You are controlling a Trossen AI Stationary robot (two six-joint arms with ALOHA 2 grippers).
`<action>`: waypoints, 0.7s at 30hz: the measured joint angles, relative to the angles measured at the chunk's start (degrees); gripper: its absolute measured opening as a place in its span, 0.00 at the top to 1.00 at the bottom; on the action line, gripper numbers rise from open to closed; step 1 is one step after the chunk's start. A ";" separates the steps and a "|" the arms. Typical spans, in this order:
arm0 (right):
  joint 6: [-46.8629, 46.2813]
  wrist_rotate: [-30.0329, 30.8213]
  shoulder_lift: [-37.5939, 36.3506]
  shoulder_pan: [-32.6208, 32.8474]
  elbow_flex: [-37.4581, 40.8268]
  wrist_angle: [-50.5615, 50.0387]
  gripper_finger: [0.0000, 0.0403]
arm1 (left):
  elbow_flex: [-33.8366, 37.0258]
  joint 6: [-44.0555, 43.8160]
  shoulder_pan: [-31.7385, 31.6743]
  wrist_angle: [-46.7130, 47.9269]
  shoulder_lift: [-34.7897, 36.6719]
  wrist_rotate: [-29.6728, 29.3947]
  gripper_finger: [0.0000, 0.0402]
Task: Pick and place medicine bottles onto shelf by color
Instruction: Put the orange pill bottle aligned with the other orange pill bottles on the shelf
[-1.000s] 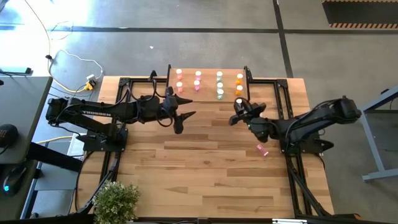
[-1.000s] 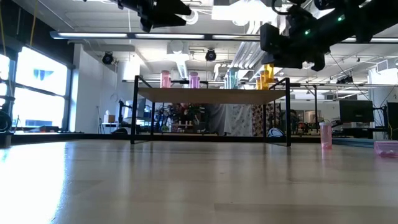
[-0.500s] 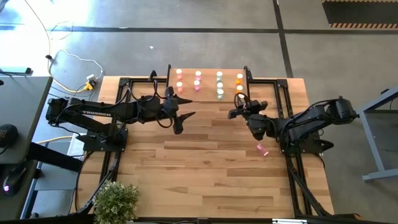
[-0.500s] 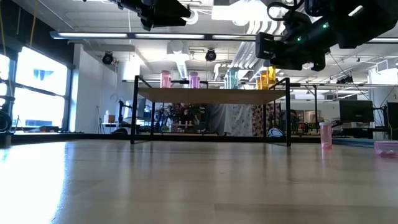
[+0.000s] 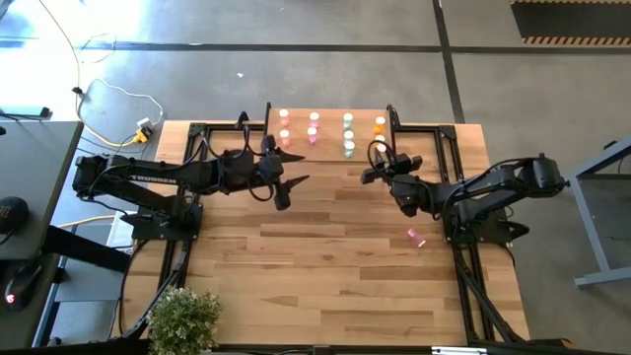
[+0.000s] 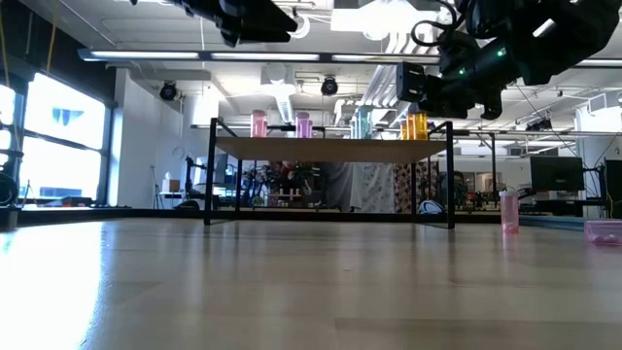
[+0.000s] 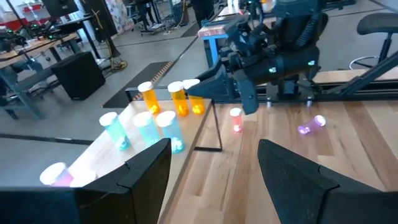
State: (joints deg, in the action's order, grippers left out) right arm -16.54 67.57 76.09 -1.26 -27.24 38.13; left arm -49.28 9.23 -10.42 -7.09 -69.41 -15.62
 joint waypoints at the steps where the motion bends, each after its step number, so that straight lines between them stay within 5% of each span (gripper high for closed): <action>1: -0.06 -0.05 0.00 0.00 0.00 -0.28 0.73 | 0.00 -0.02 -0.25 0.00 0.00 0.00 0.43; 21: -2.51 -3.26 -0.02 -4.19 -0.11 -2.10 0.73 | 0.00 -0.03 -1.35 -0.42 -0.02 0.02 0.43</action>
State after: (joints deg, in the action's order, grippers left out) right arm -19.05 64.31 76.07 -5.44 -27.35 36.03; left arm -49.28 9.20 -11.77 -7.51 -69.43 -15.59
